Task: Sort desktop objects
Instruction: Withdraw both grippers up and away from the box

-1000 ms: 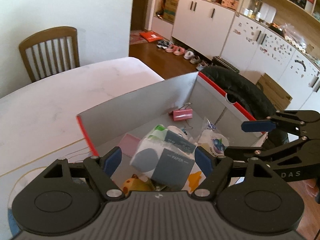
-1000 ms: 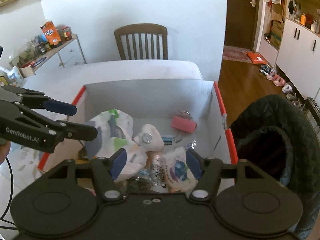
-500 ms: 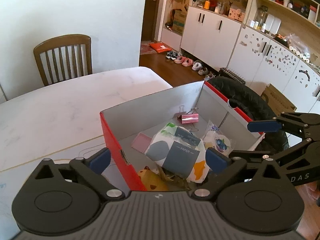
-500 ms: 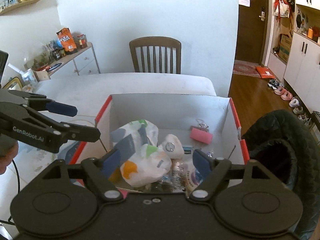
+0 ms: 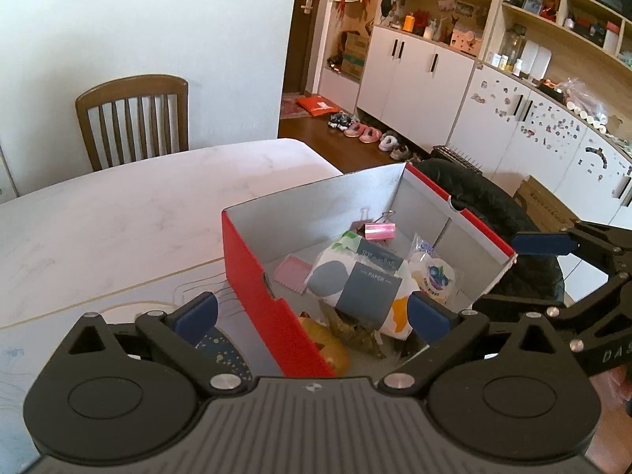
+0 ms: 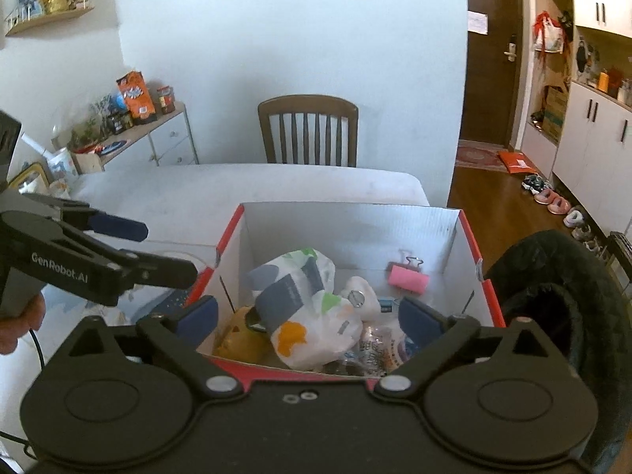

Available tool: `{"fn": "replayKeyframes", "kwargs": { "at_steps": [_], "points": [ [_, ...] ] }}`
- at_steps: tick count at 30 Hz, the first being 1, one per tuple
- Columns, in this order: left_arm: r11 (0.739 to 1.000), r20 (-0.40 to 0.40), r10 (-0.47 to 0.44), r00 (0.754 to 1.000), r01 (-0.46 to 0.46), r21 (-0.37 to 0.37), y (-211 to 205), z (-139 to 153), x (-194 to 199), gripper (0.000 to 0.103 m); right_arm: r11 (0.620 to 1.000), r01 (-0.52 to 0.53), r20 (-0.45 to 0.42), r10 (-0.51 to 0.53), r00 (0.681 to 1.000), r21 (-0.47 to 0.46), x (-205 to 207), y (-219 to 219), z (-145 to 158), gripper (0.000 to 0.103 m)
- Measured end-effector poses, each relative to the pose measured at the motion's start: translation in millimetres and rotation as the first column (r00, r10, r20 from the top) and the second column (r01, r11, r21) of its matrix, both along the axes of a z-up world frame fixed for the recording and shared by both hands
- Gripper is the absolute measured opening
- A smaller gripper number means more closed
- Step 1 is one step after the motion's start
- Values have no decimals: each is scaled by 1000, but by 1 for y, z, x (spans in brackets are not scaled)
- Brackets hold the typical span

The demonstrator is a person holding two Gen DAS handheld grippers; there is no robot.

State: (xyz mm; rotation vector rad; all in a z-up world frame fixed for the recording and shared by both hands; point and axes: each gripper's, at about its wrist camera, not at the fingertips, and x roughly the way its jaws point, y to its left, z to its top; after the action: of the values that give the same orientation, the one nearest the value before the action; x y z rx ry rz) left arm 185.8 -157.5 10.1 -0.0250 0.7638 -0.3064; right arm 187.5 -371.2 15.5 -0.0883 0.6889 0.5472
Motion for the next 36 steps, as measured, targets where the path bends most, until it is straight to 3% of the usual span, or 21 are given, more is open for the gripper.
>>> {"fn": "replayKeyframes", "kwargs": {
  "at_steps": [11,25,36],
  "points": [
    [1000,41,-17,999,16,20,17,-5,-30,103,996,87,23,-87,996,-4,-28,20,-2,102],
    [995,17,-4,1000,2,102,27,-12,-54,103,994,108,-1,-108,994,-6,-50,35,-8,102],
    [996,-18,-3,1000,5,93,30,-16,-61,103,992,130,-41,-129,991,5,-62,36,-15,102]
  ]
}}
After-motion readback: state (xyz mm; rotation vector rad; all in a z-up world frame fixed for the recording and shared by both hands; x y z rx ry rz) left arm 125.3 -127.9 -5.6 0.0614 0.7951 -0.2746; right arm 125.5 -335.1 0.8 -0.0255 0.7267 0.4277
